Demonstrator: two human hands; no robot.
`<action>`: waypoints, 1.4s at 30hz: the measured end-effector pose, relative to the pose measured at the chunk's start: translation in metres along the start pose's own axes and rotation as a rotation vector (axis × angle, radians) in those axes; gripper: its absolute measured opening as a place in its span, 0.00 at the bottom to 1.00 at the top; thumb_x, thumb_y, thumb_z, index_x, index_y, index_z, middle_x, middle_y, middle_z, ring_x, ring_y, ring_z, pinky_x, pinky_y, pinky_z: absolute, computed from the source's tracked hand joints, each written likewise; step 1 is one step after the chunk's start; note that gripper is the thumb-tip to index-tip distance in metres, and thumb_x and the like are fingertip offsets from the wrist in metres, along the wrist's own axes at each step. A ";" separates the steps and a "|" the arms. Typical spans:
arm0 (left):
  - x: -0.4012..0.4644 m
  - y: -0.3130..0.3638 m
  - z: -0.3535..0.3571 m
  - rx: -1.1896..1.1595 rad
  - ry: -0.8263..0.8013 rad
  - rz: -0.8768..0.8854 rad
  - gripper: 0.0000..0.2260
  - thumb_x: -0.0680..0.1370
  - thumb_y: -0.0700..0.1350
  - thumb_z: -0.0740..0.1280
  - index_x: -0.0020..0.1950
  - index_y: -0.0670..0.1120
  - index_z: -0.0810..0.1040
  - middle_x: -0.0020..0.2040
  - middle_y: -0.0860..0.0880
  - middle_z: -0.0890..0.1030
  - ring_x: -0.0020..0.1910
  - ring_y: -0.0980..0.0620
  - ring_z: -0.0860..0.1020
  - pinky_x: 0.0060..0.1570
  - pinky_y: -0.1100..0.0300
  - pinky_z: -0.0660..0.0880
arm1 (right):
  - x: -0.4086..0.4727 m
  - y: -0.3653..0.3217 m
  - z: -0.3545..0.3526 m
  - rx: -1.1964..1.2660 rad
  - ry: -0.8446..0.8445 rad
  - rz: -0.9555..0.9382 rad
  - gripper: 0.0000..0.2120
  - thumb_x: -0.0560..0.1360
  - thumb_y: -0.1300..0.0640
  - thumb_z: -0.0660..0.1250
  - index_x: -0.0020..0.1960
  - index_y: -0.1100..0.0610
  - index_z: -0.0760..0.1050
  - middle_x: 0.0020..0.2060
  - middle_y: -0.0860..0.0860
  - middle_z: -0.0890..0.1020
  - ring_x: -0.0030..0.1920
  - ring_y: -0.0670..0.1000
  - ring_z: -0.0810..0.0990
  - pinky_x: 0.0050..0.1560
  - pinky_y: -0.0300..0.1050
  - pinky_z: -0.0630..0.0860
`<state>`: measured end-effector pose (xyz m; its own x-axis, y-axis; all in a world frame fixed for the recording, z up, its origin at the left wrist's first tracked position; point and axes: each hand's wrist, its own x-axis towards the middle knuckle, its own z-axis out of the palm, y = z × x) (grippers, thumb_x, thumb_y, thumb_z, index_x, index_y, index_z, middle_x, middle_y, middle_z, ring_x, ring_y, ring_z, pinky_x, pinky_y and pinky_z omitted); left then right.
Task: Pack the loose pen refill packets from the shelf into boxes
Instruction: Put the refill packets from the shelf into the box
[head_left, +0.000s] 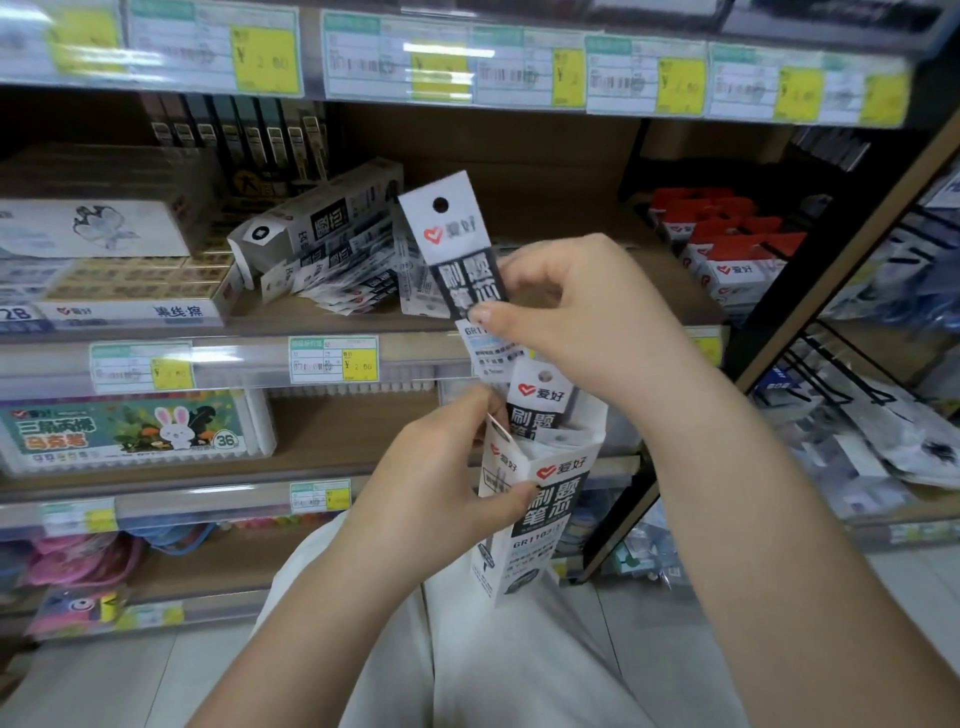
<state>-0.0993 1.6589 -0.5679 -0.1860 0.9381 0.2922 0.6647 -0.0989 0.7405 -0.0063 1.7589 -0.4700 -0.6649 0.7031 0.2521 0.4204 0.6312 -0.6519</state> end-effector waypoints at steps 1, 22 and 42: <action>0.000 -0.002 -0.001 -0.003 0.011 -0.008 0.18 0.64 0.50 0.74 0.42 0.60 0.65 0.44 0.59 0.80 0.45 0.62 0.78 0.45 0.57 0.75 | -0.001 0.004 0.000 -0.041 -0.010 0.013 0.07 0.72 0.52 0.69 0.47 0.53 0.83 0.46 0.49 0.83 0.48 0.48 0.80 0.51 0.51 0.77; -0.003 -0.009 -0.006 -0.036 0.067 -0.065 0.19 0.62 0.52 0.75 0.43 0.59 0.67 0.45 0.61 0.80 0.45 0.62 0.79 0.47 0.56 0.76 | -0.028 0.041 -0.006 0.384 0.041 0.096 0.09 0.70 0.59 0.72 0.42 0.45 0.79 0.41 0.36 0.83 0.46 0.37 0.80 0.51 0.41 0.77; 0.000 -0.002 -0.001 -0.024 0.035 -0.038 0.18 0.63 0.50 0.75 0.41 0.61 0.65 0.43 0.61 0.79 0.44 0.63 0.78 0.45 0.58 0.75 | -0.036 0.049 0.001 -0.280 -0.128 0.073 0.06 0.72 0.51 0.70 0.39 0.52 0.79 0.60 0.42 0.76 0.62 0.47 0.70 0.60 0.43 0.66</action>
<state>-0.1014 1.6589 -0.5684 -0.2361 0.9292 0.2844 0.6396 -0.0718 0.7654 0.0373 1.7644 -0.5122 -0.6916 0.7141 0.1082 0.6116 0.6587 -0.4383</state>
